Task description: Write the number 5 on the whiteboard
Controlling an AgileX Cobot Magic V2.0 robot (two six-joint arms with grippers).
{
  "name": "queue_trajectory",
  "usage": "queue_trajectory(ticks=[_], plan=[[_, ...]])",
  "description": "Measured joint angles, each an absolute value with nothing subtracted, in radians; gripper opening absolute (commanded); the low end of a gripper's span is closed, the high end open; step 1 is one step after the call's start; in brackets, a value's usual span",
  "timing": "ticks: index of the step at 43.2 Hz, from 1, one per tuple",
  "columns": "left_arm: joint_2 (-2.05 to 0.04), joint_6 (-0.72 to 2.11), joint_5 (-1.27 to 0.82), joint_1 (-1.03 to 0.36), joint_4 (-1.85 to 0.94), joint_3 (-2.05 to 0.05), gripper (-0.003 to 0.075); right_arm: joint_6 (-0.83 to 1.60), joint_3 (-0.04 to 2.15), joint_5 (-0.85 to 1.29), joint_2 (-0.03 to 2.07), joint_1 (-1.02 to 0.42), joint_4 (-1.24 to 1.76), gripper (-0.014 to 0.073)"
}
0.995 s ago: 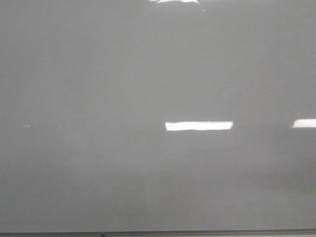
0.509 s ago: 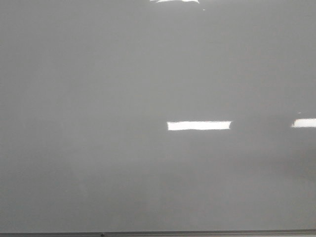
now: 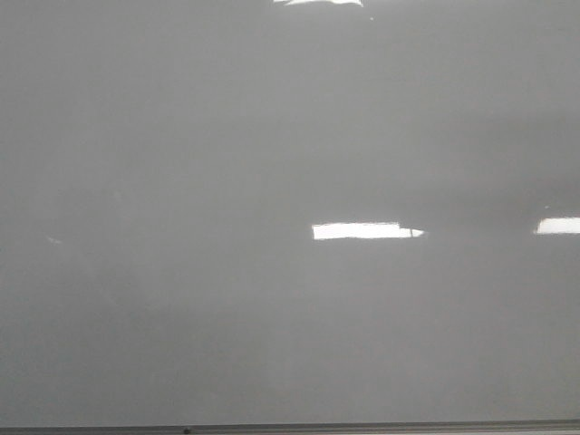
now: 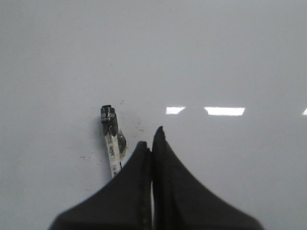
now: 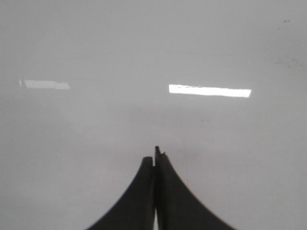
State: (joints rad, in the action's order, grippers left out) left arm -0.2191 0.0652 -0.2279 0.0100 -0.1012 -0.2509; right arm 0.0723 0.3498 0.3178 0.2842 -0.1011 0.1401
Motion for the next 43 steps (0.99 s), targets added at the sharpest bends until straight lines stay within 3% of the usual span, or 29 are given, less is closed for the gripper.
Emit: queue_trajectory(ticks=[3,8,12,16,25,43], plan=[[-0.223,0.065,-0.228,0.010,-0.101,-0.251,0.0137,0.072,0.350,0.318,0.297,-0.101,0.140,0.0048],[-0.223,0.065,-0.228,0.010,-0.101,-0.251,0.0448,0.072,0.350,0.318,0.301,-0.101,0.140,0.0311],[-0.223,0.065,-0.225,0.010,-0.101,-0.251,0.0601,0.072,0.350,0.318,0.301,-0.101,0.140,0.0505],[-0.223,0.065,-0.205,0.010,-0.125,-0.251,0.0620,0.072,0.350,0.318,0.301,-0.101,0.140,0.0577],[-0.319,0.065,-0.224,0.010,-0.167,-0.255,0.0619,0.072,0.350,0.318,0.301,-0.101,0.140,0.0582],[-1.008,0.065,-0.094,0.108,-0.177,-0.415,0.0619,0.072,0.350,0.318,0.301,-0.101,0.140,0.0582]])
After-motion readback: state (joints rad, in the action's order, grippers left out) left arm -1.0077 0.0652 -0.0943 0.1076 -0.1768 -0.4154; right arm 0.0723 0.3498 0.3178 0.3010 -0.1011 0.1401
